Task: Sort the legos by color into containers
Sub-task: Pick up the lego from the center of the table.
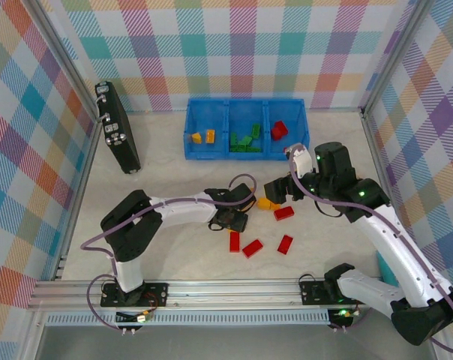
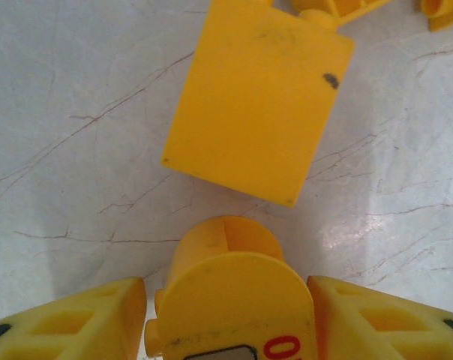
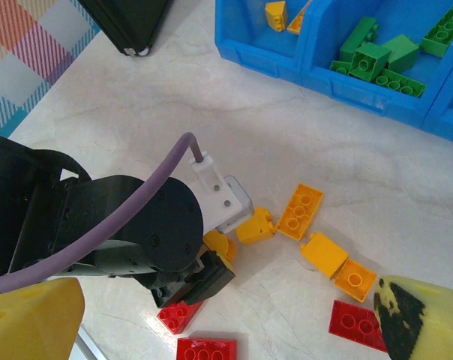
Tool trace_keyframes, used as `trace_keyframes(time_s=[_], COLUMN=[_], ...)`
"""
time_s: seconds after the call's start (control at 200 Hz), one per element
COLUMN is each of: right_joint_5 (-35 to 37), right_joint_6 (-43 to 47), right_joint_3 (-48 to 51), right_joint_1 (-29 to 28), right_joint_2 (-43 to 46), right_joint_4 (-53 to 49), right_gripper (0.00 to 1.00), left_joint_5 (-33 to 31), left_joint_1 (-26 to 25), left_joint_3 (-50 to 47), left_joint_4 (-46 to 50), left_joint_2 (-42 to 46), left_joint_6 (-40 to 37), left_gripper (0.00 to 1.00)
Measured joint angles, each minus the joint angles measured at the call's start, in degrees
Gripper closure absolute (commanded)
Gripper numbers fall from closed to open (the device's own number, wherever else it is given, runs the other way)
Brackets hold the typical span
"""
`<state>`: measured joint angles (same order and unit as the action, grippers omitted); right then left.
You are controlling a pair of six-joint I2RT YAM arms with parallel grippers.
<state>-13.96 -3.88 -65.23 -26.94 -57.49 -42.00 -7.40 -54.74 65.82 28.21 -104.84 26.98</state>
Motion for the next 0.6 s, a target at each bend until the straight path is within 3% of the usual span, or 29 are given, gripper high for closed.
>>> trace_keyframes(time_s=[0.175, 0.42, 0.6], right_joint_5=[0.26, 0.46, 0.46], right_joint_6=[0.04, 0.04, 0.04], right_joint_3=[0.00, 0.70, 1.07], right_joint_1=[0.00, 0.00, 0.00], right_joint_2=[-0.04, -0.04, 0.02], right_joint_4=[0.00, 0.02, -0.02], right_gripper=[0.01, 0.01, 0.01], left_joint_5=[-0.17, -3.13, -4.87], left_joint_1=[0.00, 1.22, 8.61], left_joint_3=[0.00, 1.66, 7.93], left_joint_4=[0.15, 3.17, 3.80], left_joint_2=[-0.33, 0.07, 4.83], left_joint_6=[0.42, -0.94, -5.42], left_gripper=[0.55, 0.58, 0.59])
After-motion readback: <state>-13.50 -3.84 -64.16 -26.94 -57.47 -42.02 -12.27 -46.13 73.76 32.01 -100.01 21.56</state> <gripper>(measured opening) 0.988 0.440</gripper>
